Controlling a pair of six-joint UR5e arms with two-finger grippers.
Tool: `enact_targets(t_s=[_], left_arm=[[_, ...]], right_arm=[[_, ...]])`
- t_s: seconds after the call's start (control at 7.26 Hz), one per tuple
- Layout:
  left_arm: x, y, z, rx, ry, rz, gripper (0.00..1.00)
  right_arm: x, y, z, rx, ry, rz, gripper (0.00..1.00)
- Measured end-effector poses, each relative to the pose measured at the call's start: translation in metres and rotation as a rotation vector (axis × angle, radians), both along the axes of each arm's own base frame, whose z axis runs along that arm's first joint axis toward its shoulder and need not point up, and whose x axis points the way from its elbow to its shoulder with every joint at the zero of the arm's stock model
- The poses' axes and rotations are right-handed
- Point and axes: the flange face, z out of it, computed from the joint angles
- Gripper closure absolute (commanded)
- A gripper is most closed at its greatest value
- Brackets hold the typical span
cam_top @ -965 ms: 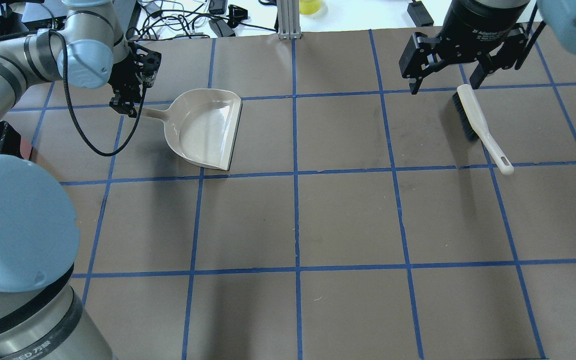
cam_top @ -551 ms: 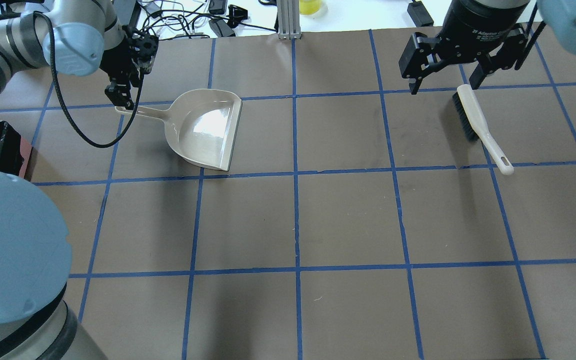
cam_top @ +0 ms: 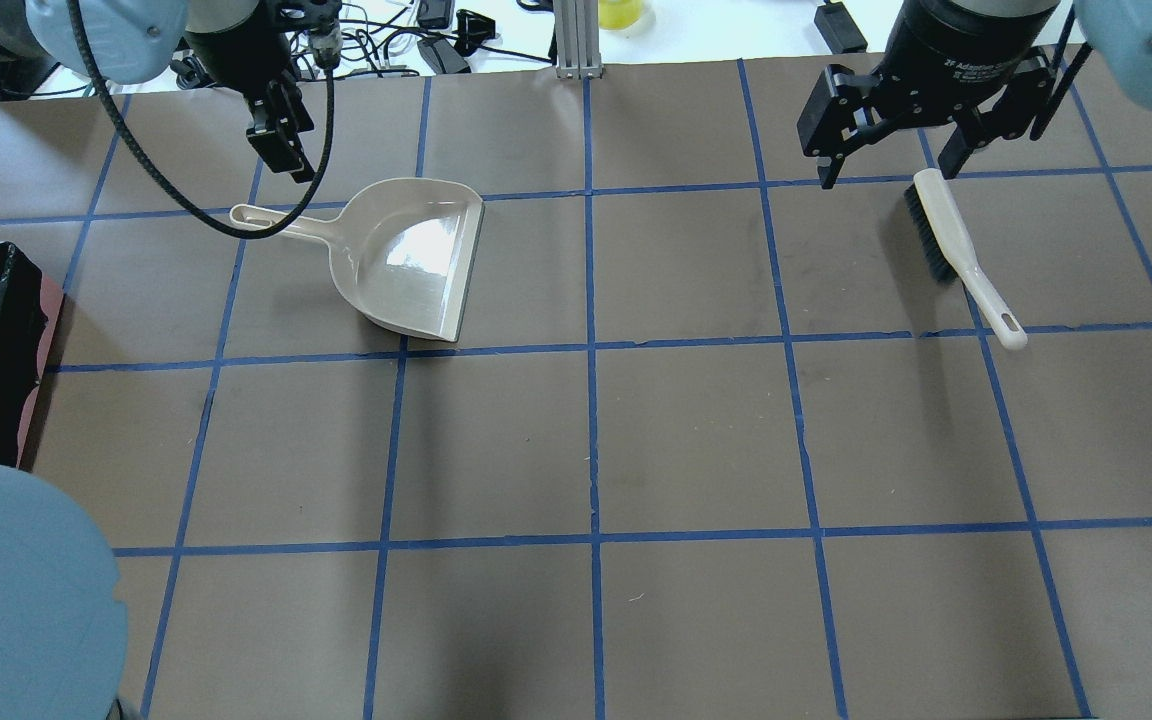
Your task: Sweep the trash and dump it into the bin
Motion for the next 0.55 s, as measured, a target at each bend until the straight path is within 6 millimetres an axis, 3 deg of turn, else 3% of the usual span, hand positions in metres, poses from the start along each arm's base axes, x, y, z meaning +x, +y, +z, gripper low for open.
enact_targets(t_s=[0.28, 0.55], left_arm=[[-0.036, 0.026, 0.031, -0.018, 0.008, 0.251, 0.08], [-0.045, 0.062, 0.069, 0.003, 0.009, 0.458, 0.09]], right_arm=[[0.000, 0.000, 0.000, 0.000, 0.000, 0.000, 0.00], [0.000, 0.000, 0.000, -0.001, 0.000, 0.000, 0.00]])
